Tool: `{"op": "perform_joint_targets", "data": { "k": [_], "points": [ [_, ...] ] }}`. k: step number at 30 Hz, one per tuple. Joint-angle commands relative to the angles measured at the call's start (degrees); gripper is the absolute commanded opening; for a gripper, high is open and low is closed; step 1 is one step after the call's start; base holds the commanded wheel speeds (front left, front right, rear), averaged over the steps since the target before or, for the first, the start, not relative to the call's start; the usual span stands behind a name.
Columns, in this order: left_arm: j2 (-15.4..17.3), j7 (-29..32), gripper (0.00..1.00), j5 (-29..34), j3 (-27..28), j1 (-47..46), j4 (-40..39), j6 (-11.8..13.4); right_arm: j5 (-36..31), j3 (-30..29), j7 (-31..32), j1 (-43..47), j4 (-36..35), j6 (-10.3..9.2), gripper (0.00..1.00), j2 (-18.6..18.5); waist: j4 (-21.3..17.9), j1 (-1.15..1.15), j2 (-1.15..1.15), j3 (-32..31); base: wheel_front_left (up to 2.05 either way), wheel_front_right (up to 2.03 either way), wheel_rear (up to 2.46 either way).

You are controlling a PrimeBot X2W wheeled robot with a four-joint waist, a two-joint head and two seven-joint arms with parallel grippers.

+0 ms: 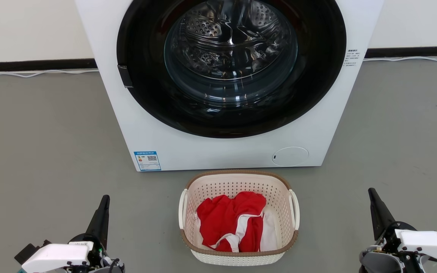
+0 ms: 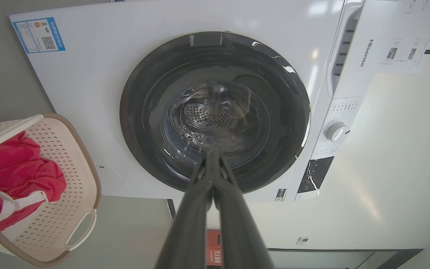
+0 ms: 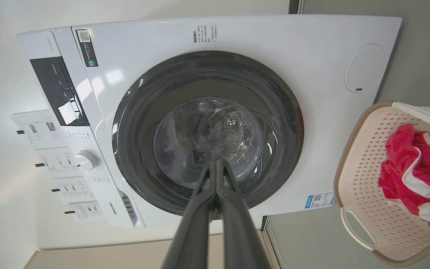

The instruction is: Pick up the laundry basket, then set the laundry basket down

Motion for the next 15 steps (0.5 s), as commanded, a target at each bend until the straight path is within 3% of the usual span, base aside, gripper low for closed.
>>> {"op": "perform_joint_targets", "data": {
  "k": [1, 15],
  "points": [
    [0.6, 0.4, 0.00, 0.0, 1.7, -3.2, -1.7, -0.4, 0.4, 1.1, 0.4, -2.4, -1.7, 0.41, 0.00, -0.6, 0.0, 0.00, 0.00, 0.0, 0.00, 0.00, 0.00],
    [0.6, 0.4, 0.00, 0.0, 1.7, -3.2, -1.7, -0.4, 0.4, 1.1, 0.4, -2.4, -1.7, 0.41, 0.00, -0.6, 0.0, 0.00, 0.00, 0.0, 0.00, 0.00, 0.00]
  ]
}}
